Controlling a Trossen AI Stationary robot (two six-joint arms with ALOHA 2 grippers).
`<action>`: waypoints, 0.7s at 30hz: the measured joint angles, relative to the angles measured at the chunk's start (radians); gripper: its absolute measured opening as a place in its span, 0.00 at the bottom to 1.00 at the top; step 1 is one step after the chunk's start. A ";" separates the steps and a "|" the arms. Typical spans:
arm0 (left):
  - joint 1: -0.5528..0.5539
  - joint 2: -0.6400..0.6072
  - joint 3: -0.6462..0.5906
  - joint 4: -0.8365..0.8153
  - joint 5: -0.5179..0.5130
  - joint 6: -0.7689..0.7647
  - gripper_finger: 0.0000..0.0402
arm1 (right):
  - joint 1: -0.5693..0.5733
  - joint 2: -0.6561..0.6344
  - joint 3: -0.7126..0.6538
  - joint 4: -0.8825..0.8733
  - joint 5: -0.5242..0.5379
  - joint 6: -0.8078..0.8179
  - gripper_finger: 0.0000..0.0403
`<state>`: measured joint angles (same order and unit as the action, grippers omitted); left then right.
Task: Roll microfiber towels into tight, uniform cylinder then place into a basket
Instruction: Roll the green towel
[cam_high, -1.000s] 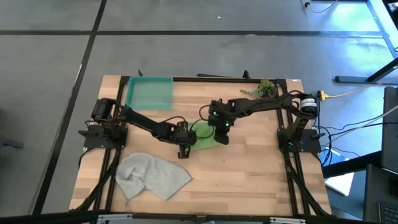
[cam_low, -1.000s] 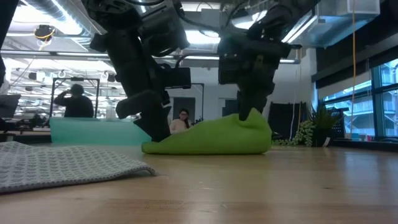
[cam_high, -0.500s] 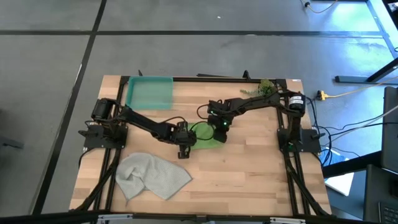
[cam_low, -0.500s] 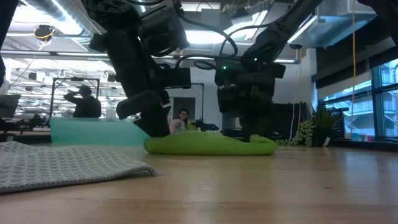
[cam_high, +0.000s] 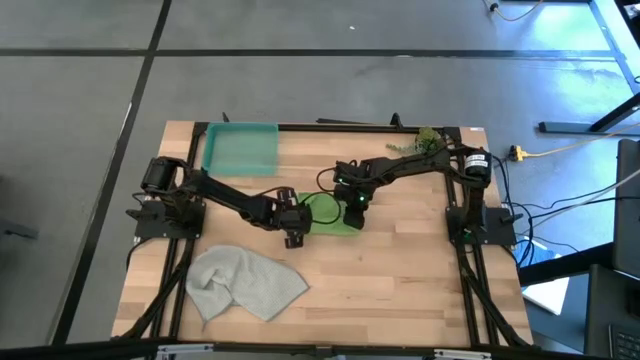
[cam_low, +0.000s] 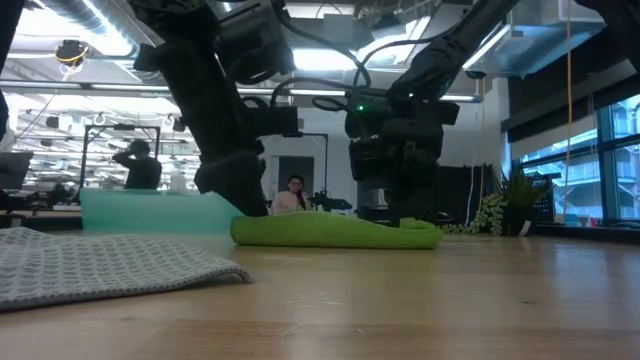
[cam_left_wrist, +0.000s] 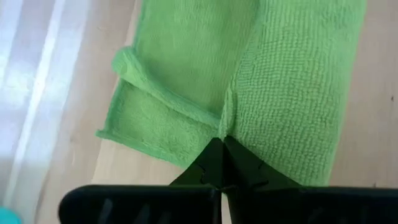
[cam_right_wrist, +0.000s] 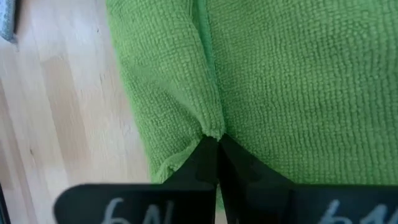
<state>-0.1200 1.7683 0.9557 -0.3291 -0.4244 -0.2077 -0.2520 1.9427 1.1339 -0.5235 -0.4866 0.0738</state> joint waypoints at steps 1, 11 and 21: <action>0.000 0.000 0.000 0.000 0.000 0.000 0.00 | 0.000 0.000 0.000 0.001 0.001 0.000 0.01; 0.000 0.000 0.001 0.005 0.009 -0.010 0.09 | 0.000 0.000 0.000 0.005 0.003 -0.003 0.01; 0.020 -0.019 0.003 -0.021 -0.001 0.030 0.22 | 0.000 0.000 0.000 0.012 0.007 -0.001 0.01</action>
<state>-0.1002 1.7498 0.9585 -0.3502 -0.4252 -0.1782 -0.2523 1.9430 1.1336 -0.5114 -0.4793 0.0724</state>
